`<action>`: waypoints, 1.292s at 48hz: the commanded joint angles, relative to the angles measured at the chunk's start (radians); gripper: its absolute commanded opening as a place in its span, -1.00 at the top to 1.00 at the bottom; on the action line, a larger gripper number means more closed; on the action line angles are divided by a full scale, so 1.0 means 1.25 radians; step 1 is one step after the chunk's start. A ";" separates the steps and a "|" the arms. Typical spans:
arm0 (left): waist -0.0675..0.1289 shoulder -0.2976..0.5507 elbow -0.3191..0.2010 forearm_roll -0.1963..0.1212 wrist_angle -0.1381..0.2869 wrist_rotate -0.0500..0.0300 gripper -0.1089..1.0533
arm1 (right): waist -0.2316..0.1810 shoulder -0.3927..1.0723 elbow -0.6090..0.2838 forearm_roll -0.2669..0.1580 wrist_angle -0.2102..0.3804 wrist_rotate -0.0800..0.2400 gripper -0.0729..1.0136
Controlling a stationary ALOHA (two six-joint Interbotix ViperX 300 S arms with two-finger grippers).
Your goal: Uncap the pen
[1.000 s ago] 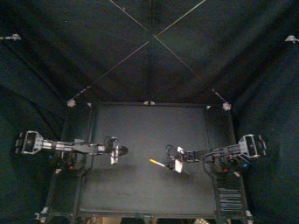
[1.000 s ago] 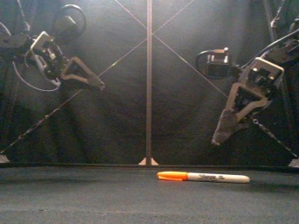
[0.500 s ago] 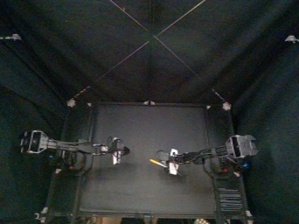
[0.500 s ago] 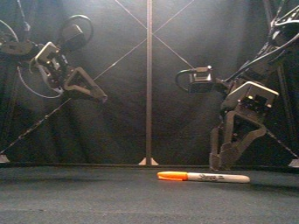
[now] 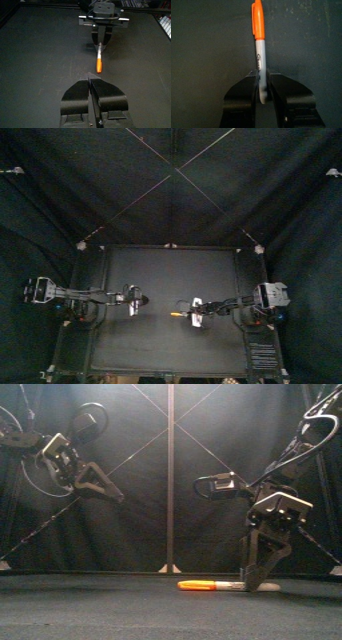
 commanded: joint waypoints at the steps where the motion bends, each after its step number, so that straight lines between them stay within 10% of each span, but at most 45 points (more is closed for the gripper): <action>1: 0.002 0.018 -0.042 0.001 0.009 0.0000 -0.16 | -0.011 -0.050 -0.017 -0.018 0.001 0.001 -0.04; 14: -0.009 0.067 -0.115 0.015 0.094 0.0000 -0.76 | -0.061 -0.107 -0.053 -0.066 0.002 0.000 -0.04; 25: -0.025 0.133 -0.172 0.015 0.179 0.0000 -0.86 | -0.083 -0.103 -0.092 -0.110 0.002 0.000 -0.04; 62: -0.025 0.277 -0.295 0.012 0.196 0.0000 -0.82 | -0.087 -0.079 -0.120 -0.121 0.000 0.000 -0.04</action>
